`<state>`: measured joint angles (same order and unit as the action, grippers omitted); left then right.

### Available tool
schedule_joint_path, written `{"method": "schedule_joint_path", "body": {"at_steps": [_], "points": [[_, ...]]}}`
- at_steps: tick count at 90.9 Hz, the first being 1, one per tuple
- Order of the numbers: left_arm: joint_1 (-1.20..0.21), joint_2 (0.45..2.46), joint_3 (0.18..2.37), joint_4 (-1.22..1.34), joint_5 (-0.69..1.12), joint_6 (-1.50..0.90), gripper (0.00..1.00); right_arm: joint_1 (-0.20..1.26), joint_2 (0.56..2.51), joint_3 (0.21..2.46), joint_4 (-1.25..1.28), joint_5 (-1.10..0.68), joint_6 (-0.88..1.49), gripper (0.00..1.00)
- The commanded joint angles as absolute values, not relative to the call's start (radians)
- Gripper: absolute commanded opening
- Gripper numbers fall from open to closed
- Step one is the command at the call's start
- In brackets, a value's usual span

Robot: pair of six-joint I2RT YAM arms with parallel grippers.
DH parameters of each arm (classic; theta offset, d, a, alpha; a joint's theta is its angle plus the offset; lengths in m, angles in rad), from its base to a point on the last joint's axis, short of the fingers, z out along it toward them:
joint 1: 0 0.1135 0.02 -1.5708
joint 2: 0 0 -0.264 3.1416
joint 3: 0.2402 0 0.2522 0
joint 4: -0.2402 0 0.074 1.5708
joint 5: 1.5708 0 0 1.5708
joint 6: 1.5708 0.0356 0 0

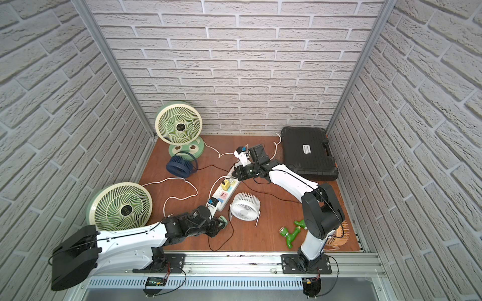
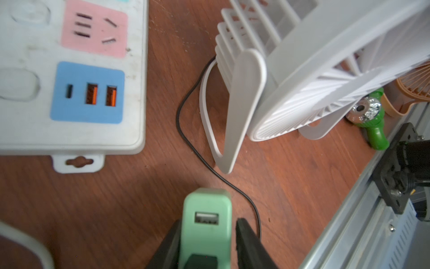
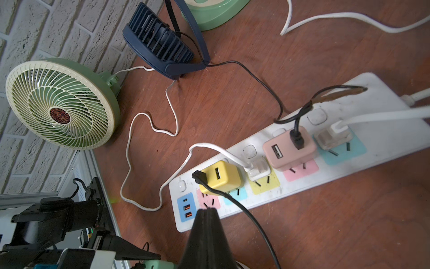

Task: Unplug the desk fan from the power strip
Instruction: Place the plug at the center of the board, then remove the plug from the socket.

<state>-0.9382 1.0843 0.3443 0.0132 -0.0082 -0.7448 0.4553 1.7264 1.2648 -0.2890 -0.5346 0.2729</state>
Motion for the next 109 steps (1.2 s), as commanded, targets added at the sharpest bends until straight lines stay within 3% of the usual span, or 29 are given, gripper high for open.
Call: {"method": "schedule_joint_path", "body": {"at_steps": [1, 20, 44, 68, 109], "points": [[-0.94, 1.046, 0.386, -0.042, -0.039, -0.716, 0.5, 0.445, 1.738, 1.306, -0.293, -0.555, 0.246, 0.03], [-0.928, 0.949, 0.428, -0.153, -0.086, -0.678, 0.65, 0.43, 1.761, 1.332, -0.345, -0.562, 0.209, 0.03], [-0.81, 0.852, 0.499, -0.223, -0.152, -0.608, 0.66, 0.404, 1.811, 1.332, -0.369, -0.581, 0.176, 0.03], [-0.68, 0.972, 0.548, -0.113, -0.088, -0.533, 0.67, 0.401, 1.889, 1.343, -0.357, -0.589, 0.165, 0.03], [-0.625, 1.216, 0.62, 0.067, -0.05, -0.468, 0.68, 0.403, 1.971, 1.339, -0.321, -0.696, 0.173, 0.03]]}}
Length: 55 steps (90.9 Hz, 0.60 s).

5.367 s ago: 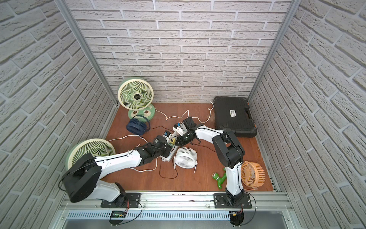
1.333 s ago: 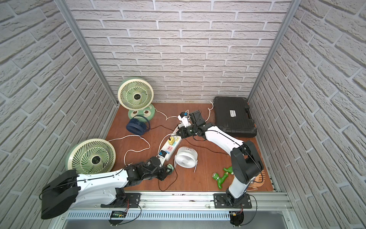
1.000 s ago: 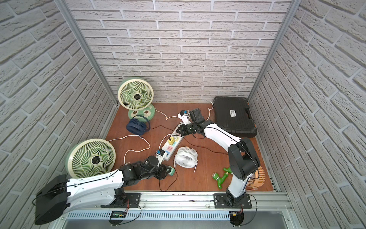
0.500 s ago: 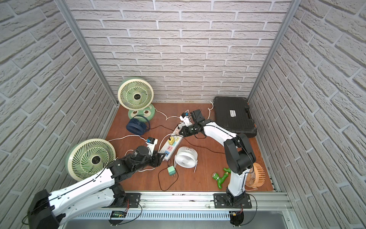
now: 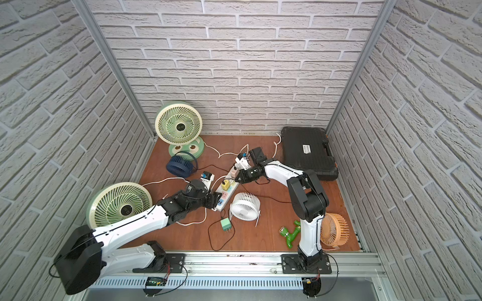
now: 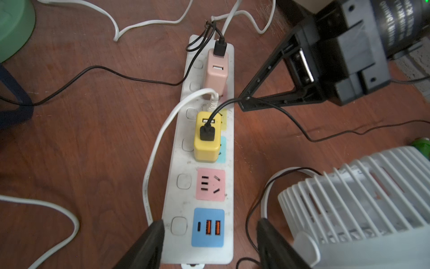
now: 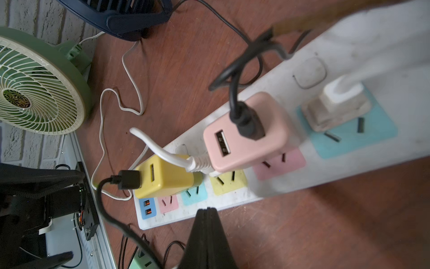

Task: Unplug the desk fan from the power strip
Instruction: Remove the plug from the socket.

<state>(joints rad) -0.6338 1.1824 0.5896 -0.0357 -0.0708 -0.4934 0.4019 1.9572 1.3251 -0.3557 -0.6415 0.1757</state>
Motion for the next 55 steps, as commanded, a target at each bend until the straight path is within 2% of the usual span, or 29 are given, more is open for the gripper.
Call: {"method": "schedule_joint_path", "body": {"at_steps": [1, 55], "points": [[-0.624, 1.22, 0.621, 0.069, -0.05, -0.467, 0.68, 0.403, 1.971, 1.339, -0.319, -0.698, 0.174, 0.03], [-0.62, 1.404, 0.687, 0.166, -0.076, -0.465, 0.66, 0.429, 2.07, 1.324, -0.181, -0.683, 0.259, 0.03]]}}
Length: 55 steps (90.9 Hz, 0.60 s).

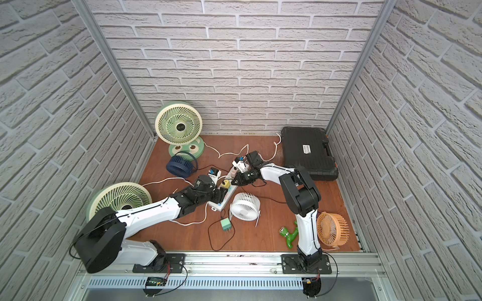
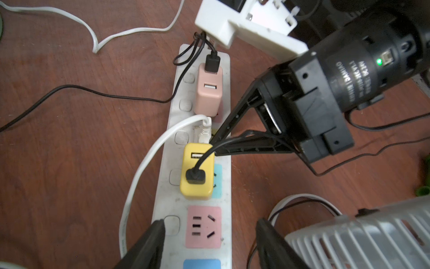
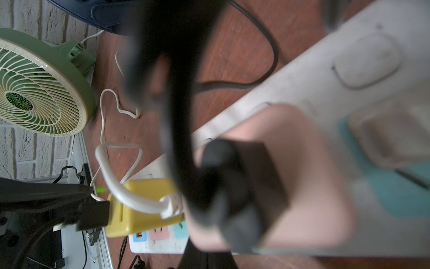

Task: Unplug the desk fan from the power strip
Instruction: Remove the plug from the socket.

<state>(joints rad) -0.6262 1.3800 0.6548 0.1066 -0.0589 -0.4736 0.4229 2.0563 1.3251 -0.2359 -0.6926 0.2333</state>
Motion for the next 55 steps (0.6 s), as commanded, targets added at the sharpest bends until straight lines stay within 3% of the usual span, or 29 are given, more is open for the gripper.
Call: {"method": "schedule_joint_path", "body": {"at_steps": [1, 55], "points": [[-0.62, 1.407, 0.689, 0.168, -0.075, -0.465, 0.66, 0.429, 2.071, 1.324, -0.182, -0.678, 0.259, 0.03], [-0.62, 1.568, 0.778, 0.196, -0.133, -0.471, 0.51, 0.43, 2.091, 1.328, -0.237, -0.587, 0.259, 0.03]]}}
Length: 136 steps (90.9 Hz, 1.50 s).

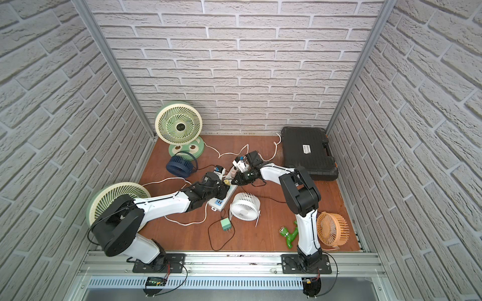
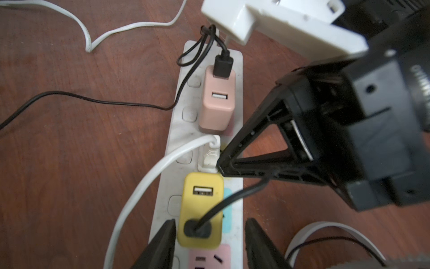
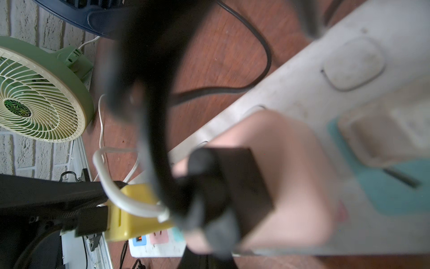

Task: Unplug the desk fan from the power strip
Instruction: Remove the plug from the socket.

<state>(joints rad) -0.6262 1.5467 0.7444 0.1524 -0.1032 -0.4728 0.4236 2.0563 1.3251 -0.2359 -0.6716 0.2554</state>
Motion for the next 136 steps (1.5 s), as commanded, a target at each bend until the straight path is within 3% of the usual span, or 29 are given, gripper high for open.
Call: {"method": "schedule_joint_path", "body": {"at_steps": [1, 31, 54, 84, 109, 126, 136], "points": [[-0.621, 1.57, 0.779, 0.195, -0.133, -0.471, 0.51, 0.43, 2.091, 1.328, -0.238, -0.586, 0.259, 0.03], [-0.621, 1.625, 0.805, 0.193, -0.143, -0.467, 0.31, 0.43, 2.095, 1.334, -0.249, -0.581, 0.253, 0.03], [-0.64, 1.642, 0.823, 0.173, -0.164, -0.431, 0.0, 0.43, 2.099, 1.336, -0.251, -0.579, 0.253, 0.03], [-0.733, 1.665, 0.933, 0.003, -0.397, -0.313, 0.0, 0.429, 2.107, 1.343, -0.263, -0.572, 0.255, 0.03], [-0.632, 1.619, 0.856, 0.124, -0.146, -0.416, 0.0, 0.429, 2.111, 1.347, -0.271, -0.569, 0.254, 0.03], [-0.736, 1.664, 0.969, -0.026, -0.351, -0.308, 0.0, 0.429, 2.118, 1.35, -0.277, -0.57, 0.255, 0.03], [-0.739, 1.674, 0.982, -0.026, -0.345, -0.3, 0.0, 0.43, 2.119, 1.353, -0.281, -0.571, 0.254, 0.03]]}}
